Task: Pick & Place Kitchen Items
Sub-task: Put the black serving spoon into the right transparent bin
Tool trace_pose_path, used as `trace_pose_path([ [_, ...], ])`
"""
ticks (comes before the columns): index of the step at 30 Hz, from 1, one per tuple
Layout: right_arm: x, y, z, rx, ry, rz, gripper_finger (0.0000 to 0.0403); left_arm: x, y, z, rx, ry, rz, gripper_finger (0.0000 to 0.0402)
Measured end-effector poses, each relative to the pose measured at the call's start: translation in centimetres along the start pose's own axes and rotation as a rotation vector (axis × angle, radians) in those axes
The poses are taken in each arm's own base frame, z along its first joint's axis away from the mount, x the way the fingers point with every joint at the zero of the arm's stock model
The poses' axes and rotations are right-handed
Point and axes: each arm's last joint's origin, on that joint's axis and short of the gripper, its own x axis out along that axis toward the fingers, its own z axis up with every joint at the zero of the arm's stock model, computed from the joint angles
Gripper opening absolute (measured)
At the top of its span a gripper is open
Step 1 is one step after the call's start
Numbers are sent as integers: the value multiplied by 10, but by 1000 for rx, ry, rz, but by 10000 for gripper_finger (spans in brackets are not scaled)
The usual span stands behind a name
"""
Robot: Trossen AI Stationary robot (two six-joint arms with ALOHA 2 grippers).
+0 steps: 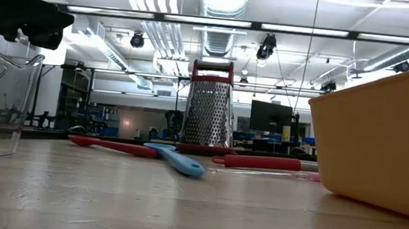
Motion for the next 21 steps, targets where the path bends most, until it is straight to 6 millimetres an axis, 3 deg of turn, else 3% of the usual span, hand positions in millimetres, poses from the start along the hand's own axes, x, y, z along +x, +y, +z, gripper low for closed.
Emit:
trace_pose_path([
  [6, 3, 6, -7, -37, 38, 58, 129, 0, 0, 0, 0, 0, 0, 159],
  [16, 8, 1, -9, -59, 65, 6, 146, 0, 0, 0, 0, 0, 0, 158],
  [21, 11, 0, -9, -43, 84, -18, 133, 0, 0, 0, 0, 0, 0, 159],
])
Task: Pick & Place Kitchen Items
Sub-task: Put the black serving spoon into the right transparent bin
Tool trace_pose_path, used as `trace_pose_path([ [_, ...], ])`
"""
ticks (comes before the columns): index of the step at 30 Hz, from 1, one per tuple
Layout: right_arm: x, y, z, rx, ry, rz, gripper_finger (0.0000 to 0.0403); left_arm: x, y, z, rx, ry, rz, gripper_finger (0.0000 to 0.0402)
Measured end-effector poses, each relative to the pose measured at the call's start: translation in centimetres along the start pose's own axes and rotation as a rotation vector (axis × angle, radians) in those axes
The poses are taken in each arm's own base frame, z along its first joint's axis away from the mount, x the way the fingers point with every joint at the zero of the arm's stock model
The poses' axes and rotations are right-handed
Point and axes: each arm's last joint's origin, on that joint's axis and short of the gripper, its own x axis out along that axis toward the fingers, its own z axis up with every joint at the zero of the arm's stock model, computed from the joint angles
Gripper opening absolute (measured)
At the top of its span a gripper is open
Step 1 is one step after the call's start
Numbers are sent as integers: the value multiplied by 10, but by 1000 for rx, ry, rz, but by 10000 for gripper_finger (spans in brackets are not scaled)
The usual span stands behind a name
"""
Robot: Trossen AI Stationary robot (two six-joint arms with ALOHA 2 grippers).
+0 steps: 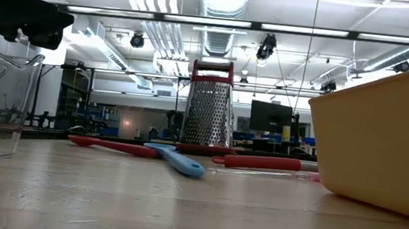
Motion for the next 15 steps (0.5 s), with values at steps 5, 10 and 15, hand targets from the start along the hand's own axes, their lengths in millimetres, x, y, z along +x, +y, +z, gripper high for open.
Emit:
trace_pose_path([
  [5, 3, 0, -2, 11, 16, -2, 100, 0, 0, 0, 0, 0, 0, 158],
  [10, 3, -2, -5, 10, 85, -41, 63, 0, 0, 0, 0, 0, 0, 159],
  [15, 3, -6, -6, 9, 156, -118, 35, 0, 0, 0, 0, 0, 0, 159],
])
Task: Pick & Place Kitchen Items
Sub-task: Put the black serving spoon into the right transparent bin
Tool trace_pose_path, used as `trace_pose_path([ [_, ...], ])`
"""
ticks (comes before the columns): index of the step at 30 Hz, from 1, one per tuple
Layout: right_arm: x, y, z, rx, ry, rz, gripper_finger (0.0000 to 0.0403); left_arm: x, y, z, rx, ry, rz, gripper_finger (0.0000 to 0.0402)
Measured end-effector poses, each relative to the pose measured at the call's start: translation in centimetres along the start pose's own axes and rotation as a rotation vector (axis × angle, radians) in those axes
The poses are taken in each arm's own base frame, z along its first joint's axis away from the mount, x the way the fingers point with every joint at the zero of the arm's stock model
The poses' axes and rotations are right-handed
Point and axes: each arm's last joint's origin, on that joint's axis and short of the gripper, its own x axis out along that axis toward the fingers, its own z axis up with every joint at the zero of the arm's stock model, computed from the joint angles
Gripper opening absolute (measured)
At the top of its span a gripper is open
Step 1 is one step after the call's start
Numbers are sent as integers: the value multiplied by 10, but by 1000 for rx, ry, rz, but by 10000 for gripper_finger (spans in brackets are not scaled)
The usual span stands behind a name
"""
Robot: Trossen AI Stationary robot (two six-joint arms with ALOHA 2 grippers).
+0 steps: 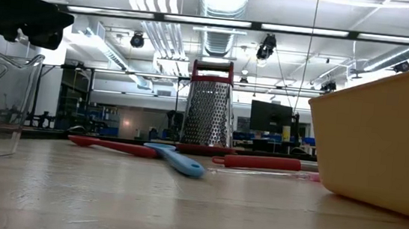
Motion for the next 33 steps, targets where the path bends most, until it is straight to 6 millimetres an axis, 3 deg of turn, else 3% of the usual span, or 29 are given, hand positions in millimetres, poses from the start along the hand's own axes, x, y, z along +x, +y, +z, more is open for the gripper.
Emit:
trace_pose_path([
  [5, -2, 1, -1, 19, 33, -8, 11, 0, 0, 0, 0, 0, 0, 159],
  [12, -11, 7, -2, 16, 110, 47, 8, 0, 0, 0, 0, 0, 0, 158],
  [19, -27, 3, 10, 18, -4, 52, 8, 0, 0, 0, 0, 0, 0, 158],
  [25, -27, 2, 15, 24, -82, 97, 10, 0, 0, 0, 0, 0, 0, 158],
  [28, -26, 3, 18, 28, -85, 85, 28, 0, 0, 0, 0, 0, 0, 159],
  [33, -22, 4, 25, 16, -109, 67, 92, 0, 0, 0, 0, 0, 0, 158],
])
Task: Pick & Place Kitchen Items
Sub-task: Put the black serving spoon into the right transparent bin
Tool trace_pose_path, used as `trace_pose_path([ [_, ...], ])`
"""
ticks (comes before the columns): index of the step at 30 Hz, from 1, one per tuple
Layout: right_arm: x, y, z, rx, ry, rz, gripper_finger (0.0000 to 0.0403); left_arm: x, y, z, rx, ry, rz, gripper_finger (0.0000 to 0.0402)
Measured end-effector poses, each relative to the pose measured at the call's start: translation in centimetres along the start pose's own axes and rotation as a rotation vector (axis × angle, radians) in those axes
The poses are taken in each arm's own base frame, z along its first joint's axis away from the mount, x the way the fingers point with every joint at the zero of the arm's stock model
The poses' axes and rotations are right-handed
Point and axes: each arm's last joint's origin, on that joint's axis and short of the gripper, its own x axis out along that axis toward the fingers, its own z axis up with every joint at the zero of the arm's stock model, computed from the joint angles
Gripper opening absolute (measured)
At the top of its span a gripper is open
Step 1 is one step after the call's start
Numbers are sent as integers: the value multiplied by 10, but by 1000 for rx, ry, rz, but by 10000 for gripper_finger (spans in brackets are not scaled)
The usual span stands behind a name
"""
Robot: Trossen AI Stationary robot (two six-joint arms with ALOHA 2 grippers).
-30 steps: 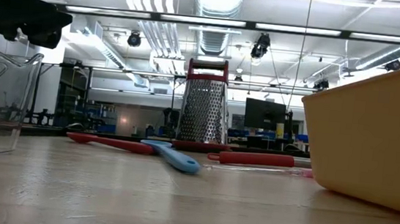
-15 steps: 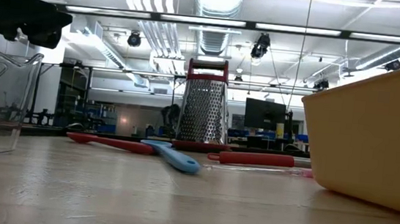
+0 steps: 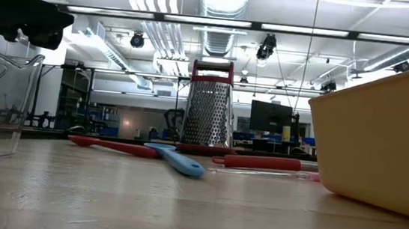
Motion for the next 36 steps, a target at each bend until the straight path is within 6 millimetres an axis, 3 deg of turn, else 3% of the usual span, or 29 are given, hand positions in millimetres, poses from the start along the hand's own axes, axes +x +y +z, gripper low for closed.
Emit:
trace_pose_path([
  [8, 11, -2, 6, -4, -15, -63, 202, 0, 0, 0, 0, 0, 0, 159],
  [14, 18, -3, 2, 17, -11, -66, 231, 0, 0, 0, 0, 0, 0, 158],
  [27, 36, -4, -8, 28, 6, -39, 201, 0, 0, 0, 0, 0, 0, 158],
  [36, 39, -7, -12, 21, 62, -84, 139, 0, 0, 0, 0, 0, 0, 159],
])
